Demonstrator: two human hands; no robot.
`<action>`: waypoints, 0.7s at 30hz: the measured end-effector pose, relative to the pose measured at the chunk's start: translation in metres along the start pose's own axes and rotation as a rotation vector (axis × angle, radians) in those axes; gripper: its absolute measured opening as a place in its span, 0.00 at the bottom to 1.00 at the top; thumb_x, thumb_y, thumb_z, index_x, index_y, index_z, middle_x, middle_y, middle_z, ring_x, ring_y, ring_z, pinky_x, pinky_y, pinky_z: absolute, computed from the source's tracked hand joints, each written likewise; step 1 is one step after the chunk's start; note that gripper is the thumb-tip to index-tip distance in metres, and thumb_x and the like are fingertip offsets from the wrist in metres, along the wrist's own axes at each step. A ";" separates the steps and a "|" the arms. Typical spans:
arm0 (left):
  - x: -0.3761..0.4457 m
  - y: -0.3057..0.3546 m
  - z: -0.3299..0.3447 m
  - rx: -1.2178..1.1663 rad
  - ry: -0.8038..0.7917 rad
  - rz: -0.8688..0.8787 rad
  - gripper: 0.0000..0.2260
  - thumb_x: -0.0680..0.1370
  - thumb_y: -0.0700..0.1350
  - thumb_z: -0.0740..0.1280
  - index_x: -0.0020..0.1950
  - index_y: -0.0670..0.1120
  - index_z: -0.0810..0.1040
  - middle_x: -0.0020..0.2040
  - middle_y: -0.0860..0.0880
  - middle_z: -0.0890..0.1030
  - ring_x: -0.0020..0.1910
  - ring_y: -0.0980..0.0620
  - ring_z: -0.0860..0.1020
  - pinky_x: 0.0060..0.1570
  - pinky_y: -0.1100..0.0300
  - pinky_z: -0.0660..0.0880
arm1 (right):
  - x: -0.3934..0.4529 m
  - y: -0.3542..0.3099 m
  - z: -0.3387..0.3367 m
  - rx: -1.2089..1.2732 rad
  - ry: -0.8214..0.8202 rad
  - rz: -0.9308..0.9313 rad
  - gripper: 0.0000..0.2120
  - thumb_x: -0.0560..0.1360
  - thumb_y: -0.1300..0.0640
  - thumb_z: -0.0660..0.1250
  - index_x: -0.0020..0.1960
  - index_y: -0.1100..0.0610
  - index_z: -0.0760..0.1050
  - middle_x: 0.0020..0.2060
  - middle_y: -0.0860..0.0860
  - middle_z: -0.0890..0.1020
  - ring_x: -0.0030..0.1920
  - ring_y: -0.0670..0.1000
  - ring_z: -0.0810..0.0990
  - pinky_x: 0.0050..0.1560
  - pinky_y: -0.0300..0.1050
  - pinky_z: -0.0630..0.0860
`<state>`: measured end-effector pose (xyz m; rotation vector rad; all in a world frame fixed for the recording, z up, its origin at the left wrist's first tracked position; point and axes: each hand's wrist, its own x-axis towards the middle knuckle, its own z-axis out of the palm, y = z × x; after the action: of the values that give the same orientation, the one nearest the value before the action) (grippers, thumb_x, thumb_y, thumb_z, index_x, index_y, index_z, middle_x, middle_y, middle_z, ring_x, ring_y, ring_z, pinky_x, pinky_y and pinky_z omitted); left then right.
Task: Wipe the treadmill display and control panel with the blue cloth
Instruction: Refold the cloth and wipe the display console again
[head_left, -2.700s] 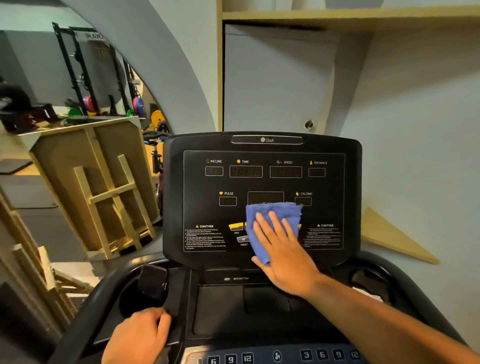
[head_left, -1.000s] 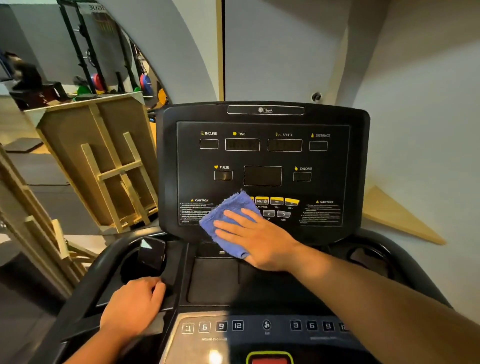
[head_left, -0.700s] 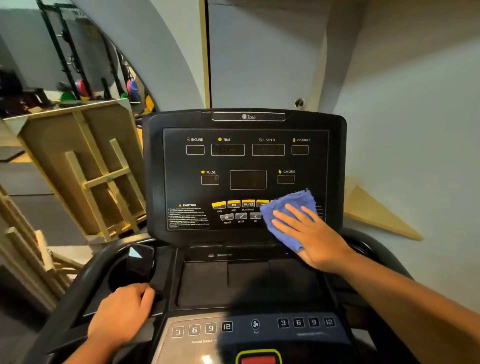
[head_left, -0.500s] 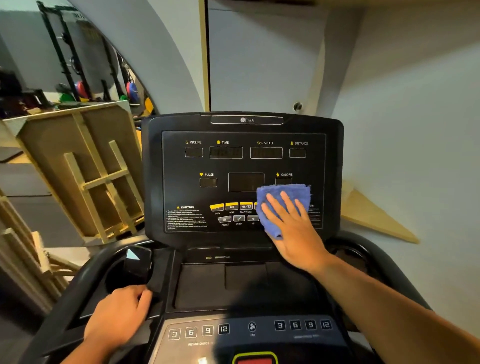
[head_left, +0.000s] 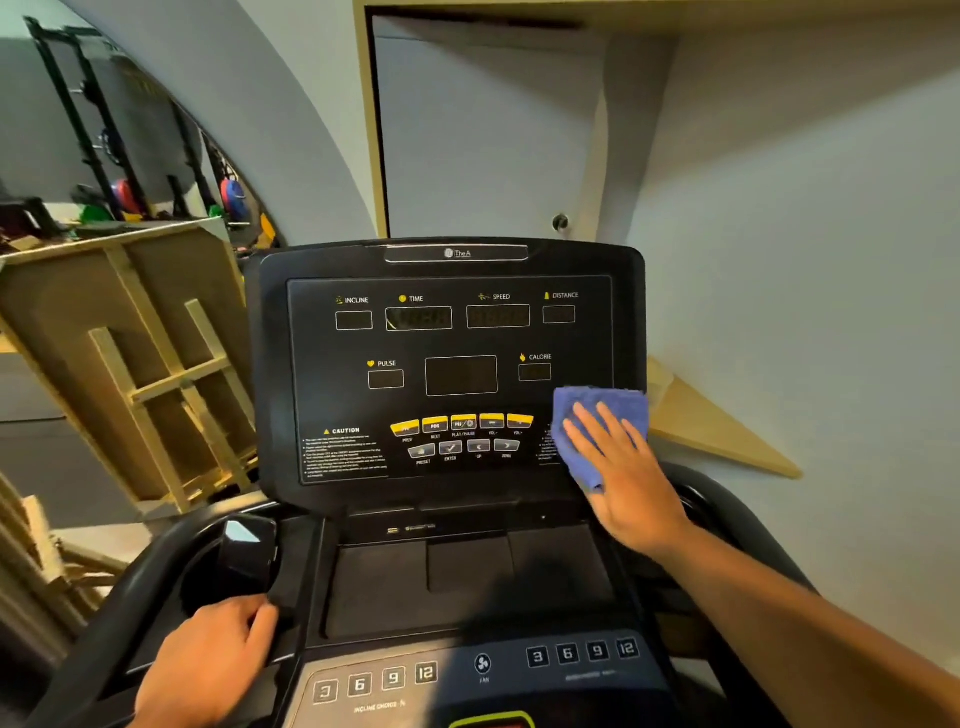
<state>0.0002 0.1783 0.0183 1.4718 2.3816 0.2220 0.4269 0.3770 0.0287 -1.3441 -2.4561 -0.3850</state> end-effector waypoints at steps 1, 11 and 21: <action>0.001 0.000 -0.001 -0.007 -0.002 -0.002 0.16 0.84 0.55 0.58 0.42 0.60 0.82 0.43 0.56 0.81 0.42 0.55 0.77 0.48 0.56 0.75 | 0.017 -0.002 -0.007 0.044 0.055 0.074 0.37 0.80 0.52 0.62 0.82 0.50 0.45 0.82 0.52 0.51 0.81 0.55 0.44 0.78 0.59 0.51; 0.005 -0.001 0.002 -0.027 0.013 0.017 0.15 0.84 0.55 0.58 0.43 0.61 0.81 0.46 0.55 0.80 0.44 0.54 0.76 0.50 0.57 0.73 | 0.060 -0.065 0.006 -0.015 0.115 0.149 0.35 0.83 0.39 0.48 0.82 0.55 0.42 0.82 0.57 0.46 0.81 0.61 0.42 0.79 0.63 0.47; 0.010 -0.006 0.004 -0.008 0.023 0.019 0.15 0.83 0.58 0.57 0.48 0.60 0.84 0.52 0.57 0.84 0.50 0.55 0.80 0.52 0.59 0.76 | 0.083 -0.055 -0.013 -0.031 0.093 0.006 0.35 0.81 0.44 0.56 0.82 0.50 0.44 0.82 0.51 0.48 0.81 0.55 0.40 0.79 0.59 0.46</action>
<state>-0.0078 0.1844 0.0103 1.4973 2.3826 0.2537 0.3399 0.4063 0.0689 -1.3145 -2.3787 -0.4751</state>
